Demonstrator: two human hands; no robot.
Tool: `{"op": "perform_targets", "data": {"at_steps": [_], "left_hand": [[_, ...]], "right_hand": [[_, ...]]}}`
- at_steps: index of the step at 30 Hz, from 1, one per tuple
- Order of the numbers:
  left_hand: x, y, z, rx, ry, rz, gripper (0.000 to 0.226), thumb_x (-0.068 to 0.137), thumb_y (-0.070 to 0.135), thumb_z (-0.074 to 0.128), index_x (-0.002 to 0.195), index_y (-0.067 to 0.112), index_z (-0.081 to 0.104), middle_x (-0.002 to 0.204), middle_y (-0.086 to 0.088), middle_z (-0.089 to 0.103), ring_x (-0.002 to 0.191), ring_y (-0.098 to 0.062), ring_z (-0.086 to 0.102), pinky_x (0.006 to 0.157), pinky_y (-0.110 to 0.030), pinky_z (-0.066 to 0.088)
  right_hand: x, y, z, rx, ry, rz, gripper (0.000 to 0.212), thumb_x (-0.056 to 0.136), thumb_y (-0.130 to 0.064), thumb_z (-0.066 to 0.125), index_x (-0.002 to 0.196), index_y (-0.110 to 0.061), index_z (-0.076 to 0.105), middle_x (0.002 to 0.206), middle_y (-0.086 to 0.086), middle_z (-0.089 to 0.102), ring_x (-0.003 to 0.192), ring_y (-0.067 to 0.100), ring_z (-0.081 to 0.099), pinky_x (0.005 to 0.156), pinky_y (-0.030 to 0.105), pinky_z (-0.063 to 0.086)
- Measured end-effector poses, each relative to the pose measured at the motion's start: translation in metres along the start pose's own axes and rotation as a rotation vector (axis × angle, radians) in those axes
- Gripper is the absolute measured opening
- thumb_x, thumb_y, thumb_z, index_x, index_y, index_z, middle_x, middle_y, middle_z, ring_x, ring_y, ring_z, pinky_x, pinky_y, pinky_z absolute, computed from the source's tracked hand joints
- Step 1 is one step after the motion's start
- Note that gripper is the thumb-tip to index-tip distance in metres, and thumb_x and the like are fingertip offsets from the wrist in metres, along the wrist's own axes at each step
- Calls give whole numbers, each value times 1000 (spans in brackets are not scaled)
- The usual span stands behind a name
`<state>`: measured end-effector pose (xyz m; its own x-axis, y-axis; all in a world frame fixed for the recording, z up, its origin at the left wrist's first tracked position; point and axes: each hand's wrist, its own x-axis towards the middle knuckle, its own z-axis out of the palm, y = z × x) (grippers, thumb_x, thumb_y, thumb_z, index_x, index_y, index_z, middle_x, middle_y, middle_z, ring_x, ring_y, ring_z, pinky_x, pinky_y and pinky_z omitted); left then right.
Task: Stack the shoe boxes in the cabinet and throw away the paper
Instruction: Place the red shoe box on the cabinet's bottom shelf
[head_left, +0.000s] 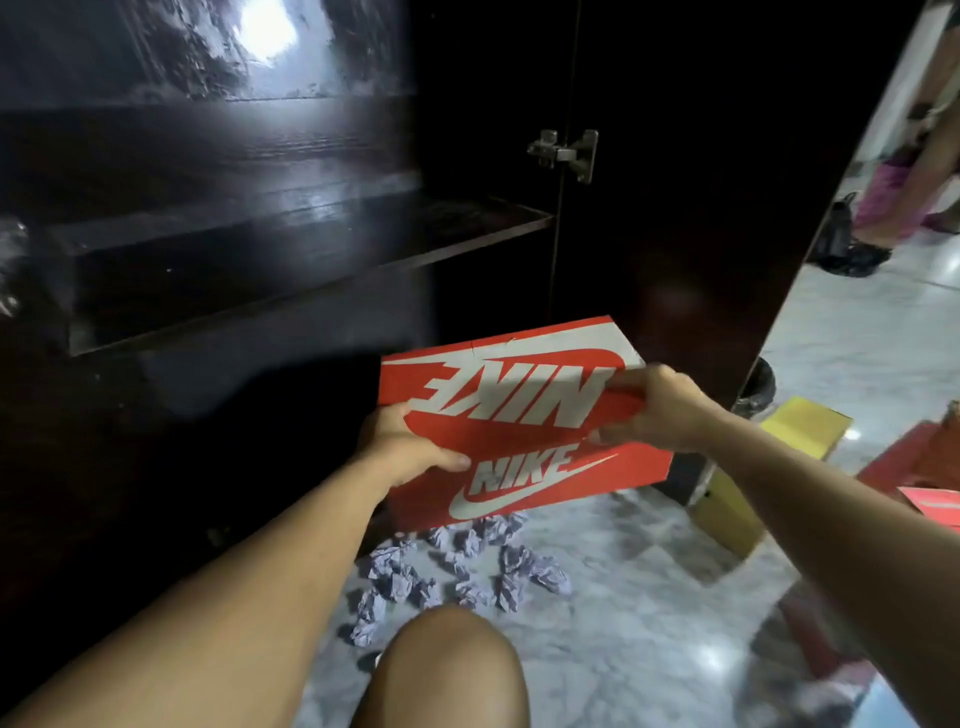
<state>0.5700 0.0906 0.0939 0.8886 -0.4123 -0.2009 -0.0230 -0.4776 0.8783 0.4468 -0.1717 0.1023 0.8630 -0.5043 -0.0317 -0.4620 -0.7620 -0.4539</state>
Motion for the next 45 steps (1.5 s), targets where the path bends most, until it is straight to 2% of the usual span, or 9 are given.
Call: {"op": "perform_targets", "data": {"at_steps": [5,16,24,28,31,34,36,39,45], "left_hand": [[34,-34,2,6,56,-81,86,59,3,89,135,5,49,128,-8,60,101,-13,52,86,-21,39],[130,-90,6,32,214,-171,73,45,14,97,111,14,66,104,-5,71,99,-24,67,92,-42,53],[190,-138,18,40,292,-155,70,43,16,98,106,13,69,99,-8,73,88,-25,69,80,-33,54],[214,-154,26,114,364,-131,76,44,38,96,112,16,68,103,-7,72,90,-26,68,78,-34,56],[230,-150,37,206,406,-114,83,54,43,91,125,12,61,127,-15,60,119,-33,56,94,-39,51],[240,-147,50,322,424,-58,83,75,31,81,145,8,41,160,-10,12,147,-31,13,118,-42,24],[250,-153,55,446,411,3,75,85,32,71,147,11,35,162,-6,-1,149,-28,-6,120,-47,9],[262,-158,52,701,368,18,67,96,39,51,151,12,24,162,-7,3,148,-26,-12,119,-50,-4],[278,-161,40,819,288,36,68,100,44,37,153,9,15,162,-11,2,149,-25,-8,121,-46,2]], "right_hand": [[47,-6,44,-16,-91,-85,67,52,-53,86,113,-32,68,107,-4,66,107,23,57,99,40,43],[160,-10,125,50,-181,-150,69,59,-47,87,123,-42,61,124,-6,59,118,22,51,104,35,44],[222,-5,185,-91,-179,-156,67,71,-54,75,133,-42,51,138,-1,42,128,30,38,104,42,43],[238,-9,200,-157,-68,-163,46,84,-47,62,129,-35,57,137,-1,51,127,31,39,101,42,44],[242,-20,217,-246,106,-232,32,93,-30,51,122,-24,63,125,4,61,117,29,50,92,38,46],[243,-32,240,-213,61,-331,32,99,-26,45,127,-16,56,122,9,63,106,27,60,83,36,53],[247,-37,251,-216,-11,-339,41,100,-26,43,141,-20,40,145,13,46,129,37,46,95,42,51],[255,-40,253,-227,-93,-305,60,101,-28,42,154,-27,13,162,10,3,148,40,-2,115,52,23],[263,-43,252,-211,-159,-293,74,101,-21,45,153,-33,-6,161,5,-17,145,32,-21,118,50,4]]}}
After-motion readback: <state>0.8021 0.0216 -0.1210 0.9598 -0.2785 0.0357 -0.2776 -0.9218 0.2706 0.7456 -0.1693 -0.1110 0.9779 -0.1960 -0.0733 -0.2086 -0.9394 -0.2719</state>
